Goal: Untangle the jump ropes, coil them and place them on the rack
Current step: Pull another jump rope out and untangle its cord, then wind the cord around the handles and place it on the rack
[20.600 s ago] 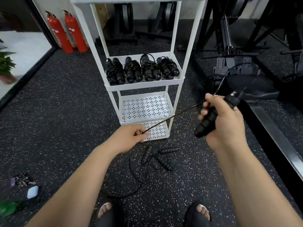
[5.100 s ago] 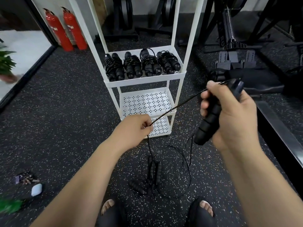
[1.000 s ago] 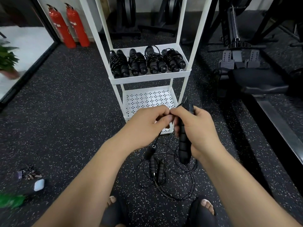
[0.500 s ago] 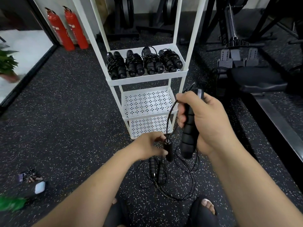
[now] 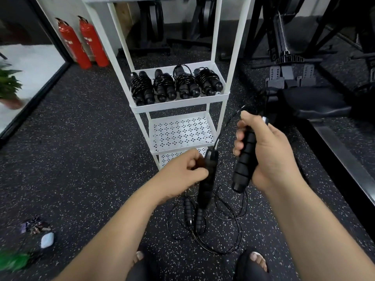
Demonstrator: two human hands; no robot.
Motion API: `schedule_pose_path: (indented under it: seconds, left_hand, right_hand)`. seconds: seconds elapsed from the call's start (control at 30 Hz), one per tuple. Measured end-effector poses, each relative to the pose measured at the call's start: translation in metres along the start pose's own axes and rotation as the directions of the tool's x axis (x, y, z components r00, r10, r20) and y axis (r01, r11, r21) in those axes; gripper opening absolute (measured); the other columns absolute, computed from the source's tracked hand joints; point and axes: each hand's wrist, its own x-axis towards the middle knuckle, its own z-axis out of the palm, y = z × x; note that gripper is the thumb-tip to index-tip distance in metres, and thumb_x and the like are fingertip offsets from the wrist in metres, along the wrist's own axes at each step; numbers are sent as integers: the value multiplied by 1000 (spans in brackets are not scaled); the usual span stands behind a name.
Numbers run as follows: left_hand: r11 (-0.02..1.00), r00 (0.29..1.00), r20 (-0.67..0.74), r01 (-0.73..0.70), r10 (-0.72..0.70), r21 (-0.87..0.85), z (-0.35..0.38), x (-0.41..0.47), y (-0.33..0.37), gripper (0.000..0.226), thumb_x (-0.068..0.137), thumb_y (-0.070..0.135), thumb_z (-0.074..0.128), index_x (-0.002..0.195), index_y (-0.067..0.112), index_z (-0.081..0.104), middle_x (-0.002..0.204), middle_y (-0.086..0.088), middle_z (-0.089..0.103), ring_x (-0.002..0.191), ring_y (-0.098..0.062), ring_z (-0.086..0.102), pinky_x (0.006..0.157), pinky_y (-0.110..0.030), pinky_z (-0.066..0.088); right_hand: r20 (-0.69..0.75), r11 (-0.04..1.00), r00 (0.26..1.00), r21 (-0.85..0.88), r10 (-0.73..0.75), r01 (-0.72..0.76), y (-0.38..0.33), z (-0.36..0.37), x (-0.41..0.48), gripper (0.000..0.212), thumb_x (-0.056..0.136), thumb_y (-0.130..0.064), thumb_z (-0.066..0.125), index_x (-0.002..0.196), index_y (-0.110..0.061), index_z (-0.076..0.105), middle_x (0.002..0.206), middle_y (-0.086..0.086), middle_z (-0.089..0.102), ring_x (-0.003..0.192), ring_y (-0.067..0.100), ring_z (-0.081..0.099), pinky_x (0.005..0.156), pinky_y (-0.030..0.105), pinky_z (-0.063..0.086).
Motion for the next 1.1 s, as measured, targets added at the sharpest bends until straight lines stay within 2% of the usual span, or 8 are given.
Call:
schedule_pose_path:
  seconds: [0.23,0.37,0.53,0.73,0.9,0.97,1.03,1.1]
  left_hand:
    - [905,983,-178,-29,-52,-425,2,-4,22,9,101,24,68,94,22,62,83,5,73,75,-13,65,73,-38,57]
    - [862,965,-253,-70,-69,-502,-2,-4,22,19,85,43,76,85,28,63,89,5,75,87,-16,63,90,-46,46]
    - [851,955,-282,-74,-89,-520,-4,-2,23,13,97,33,74,92,28,64,96,-4,74,81,-10,61,78,-38,40]
    - [853,954,-291,-93,-71,-513,-5,4,23,12,98,32,75,93,29,64,103,-13,77,80,-8,63,70,-34,41]
    - [857,961,-272,-98,-50,-505,-8,8,22,11,100,27,73,98,23,63,105,-17,77,82,-10,64,60,-25,45]
    - [835,965,-259,-111,-39,-539,-9,7,23,10,102,21,70,100,17,61,97,-13,78,78,-6,67,53,-19,46]
    - [804,965,-260,-132,-30,-581,-10,5,24,9,103,17,67,102,13,60,92,-7,78,76,-5,70,51,-17,48]
    - [789,958,-287,-159,-23,-593,-13,6,23,9,104,19,67,104,13,61,91,-4,78,80,-9,71,58,-22,52]
  right_hand:
    - [-52,980,982,-79,181,-185,24,4,0,24,102,-36,55,103,-14,64,84,10,70,70,23,56,63,36,47]
    - [-24,973,990,-181,138,-140,37,8,-6,22,105,-23,55,106,-16,76,94,5,72,87,22,61,77,42,50]
    - [-29,991,995,-94,95,-97,40,13,-4,13,104,-21,70,114,-24,78,112,4,82,111,32,77,103,59,59]
    - [-66,999,997,-45,27,-30,49,17,2,10,101,-26,76,110,-22,74,124,23,70,104,37,74,94,76,56]
    - [-69,997,998,-78,-1,-5,49,18,5,11,100,-30,77,109,-24,73,115,12,75,101,33,76,94,73,58]
    - [-42,997,999,-75,2,-5,50,19,4,14,99,-30,77,112,-25,72,122,16,74,112,42,74,94,75,57]
    - [33,998,999,-61,20,-18,49,20,1,24,98,-27,77,121,-29,70,123,11,75,116,44,73,95,73,57]
    - [169,994,985,-102,42,-25,48,21,-4,49,95,-23,80,137,-41,63,127,-1,77,120,30,74,103,65,57]
